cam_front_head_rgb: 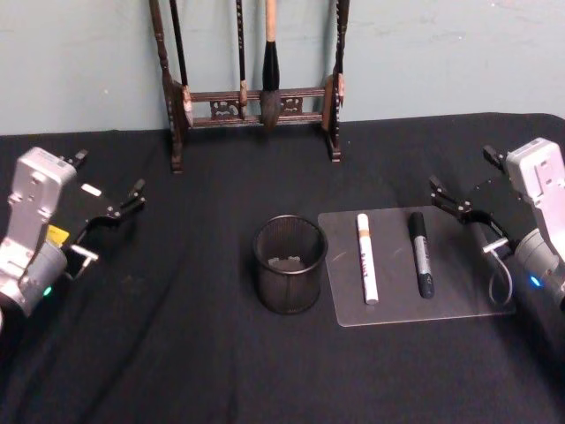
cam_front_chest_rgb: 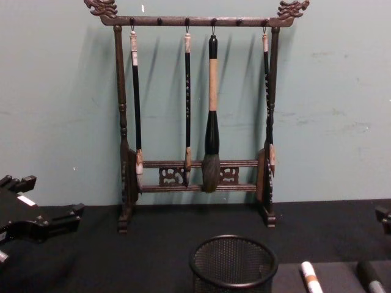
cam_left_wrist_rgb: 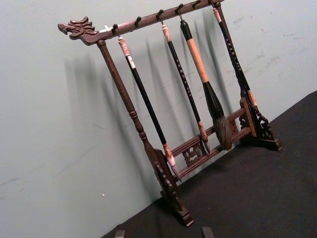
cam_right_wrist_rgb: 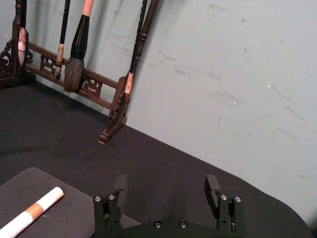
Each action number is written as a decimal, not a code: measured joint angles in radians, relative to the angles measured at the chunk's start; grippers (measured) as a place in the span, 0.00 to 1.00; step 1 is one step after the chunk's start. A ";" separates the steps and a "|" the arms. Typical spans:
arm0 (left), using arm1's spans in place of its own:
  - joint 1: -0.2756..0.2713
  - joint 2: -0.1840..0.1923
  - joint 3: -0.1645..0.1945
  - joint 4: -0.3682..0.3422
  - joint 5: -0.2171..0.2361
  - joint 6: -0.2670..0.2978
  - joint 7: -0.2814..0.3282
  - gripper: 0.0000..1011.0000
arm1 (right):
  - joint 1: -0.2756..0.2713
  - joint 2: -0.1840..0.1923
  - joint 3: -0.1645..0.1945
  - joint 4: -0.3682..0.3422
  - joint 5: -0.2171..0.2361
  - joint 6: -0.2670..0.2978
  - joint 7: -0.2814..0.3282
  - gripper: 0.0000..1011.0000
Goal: Pick up the water-based marker from the table and place it into the pen holder.
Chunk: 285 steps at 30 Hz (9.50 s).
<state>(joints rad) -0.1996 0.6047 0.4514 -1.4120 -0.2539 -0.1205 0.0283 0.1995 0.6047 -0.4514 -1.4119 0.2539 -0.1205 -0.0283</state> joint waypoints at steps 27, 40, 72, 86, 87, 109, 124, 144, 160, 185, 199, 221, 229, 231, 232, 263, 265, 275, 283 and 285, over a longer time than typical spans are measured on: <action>0.000 0.000 0.000 0.000 0.000 0.000 0.000 0.99 | 0.000 0.000 0.000 0.000 0.000 0.000 0.000 0.99; 0.000 0.000 0.000 0.000 0.000 0.000 0.000 0.99 | 0.000 0.000 0.000 0.000 0.000 0.000 0.000 0.99; 0.000 0.000 0.000 0.000 0.000 0.000 0.000 0.99 | -0.006 -0.001 0.030 -0.020 0.036 0.040 0.081 0.99; 0.000 0.000 0.000 0.000 0.000 0.000 0.000 0.99 | -0.008 -0.022 0.071 -0.114 0.136 0.368 0.143 0.99; 0.000 0.000 0.000 0.000 0.000 0.000 0.000 0.99 | -0.008 -0.025 0.072 -0.119 0.139 0.389 0.143 0.99; 0.000 0.000 0.000 0.000 0.000 0.000 0.000 0.99 | -0.006 -0.119 0.089 -0.156 0.146 0.678 0.108 0.99; 0.000 0.000 0.000 0.000 0.000 0.000 0.000 0.99 | 0.000 -0.141 0.101 -0.112 0.114 0.690 0.136 0.99; 0.000 0.000 0.000 0.000 0.000 0.000 0.000 0.99 | -0.007 -0.165 0.128 -0.092 0.083 0.698 0.178 0.99; 0.000 0.000 0.000 0.000 0.000 0.000 0.000 0.99 | -0.014 -0.183 0.146 -0.088 0.051 0.689 0.198 0.99; 0.000 0.000 0.000 0.000 0.000 0.000 0.000 0.99 | -0.010 -0.212 0.168 -0.068 0.000 0.673 0.229 0.99; 0.000 0.000 0.000 0.000 0.000 0.000 0.000 0.99 | -0.009 -0.212 0.168 -0.069 0.003 0.675 0.226 0.85; 0.000 0.000 0.000 0.000 0.000 0.000 0.000 0.99 | -0.009 -0.212 0.168 -0.069 0.006 0.678 0.224 0.22; 0.000 0.000 0.000 0.000 0.000 0.000 0.000 0.99 | -0.014 -0.211 0.169 -0.073 0.000 0.659 0.232 0.22; 0.000 0.000 0.000 0.000 0.000 0.000 0.000 0.99 | -0.019 -0.210 0.171 -0.078 -0.006 0.640 0.238 0.22; 0.000 0.000 0.000 0.000 0.000 0.000 0.000 0.99 | -0.021 -0.209 0.172 -0.081 -0.009 0.628 0.241 0.22; 0.000 0.000 0.000 0.000 0.000 0.000 0.000 0.99 | -0.060 -0.257 0.177 -0.105 0.220 -0.041 0.581 0.22; 0.000 0.000 0.000 0.000 0.000 0.000 0.000 0.99 | -0.055 -0.261 0.158 -0.103 0.233 -0.042 0.597 0.22; 0.000 0.000 0.000 0.000 0.000 0.000 0.000 0.99 | -0.029 -0.280 0.080 -0.073 0.250 -0.043 0.620 0.22; 0.000 0.000 0.000 0.000 0.000 0.000 0.000 0.99 | 0.001 -0.295 0.025 -0.035 0.243 -0.044 0.614 0.22; 0.000 0.000 0.000 0.000 0.000 0.000 0.000 0.99 | 0.007 -0.297 0.016 -0.028 0.241 -0.044 0.611 0.22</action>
<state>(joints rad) -0.1995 0.6047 0.4514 -1.4120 -0.2539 -0.1205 0.0283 0.2064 0.3075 -0.4351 -1.4400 0.4944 -0.1641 0.5829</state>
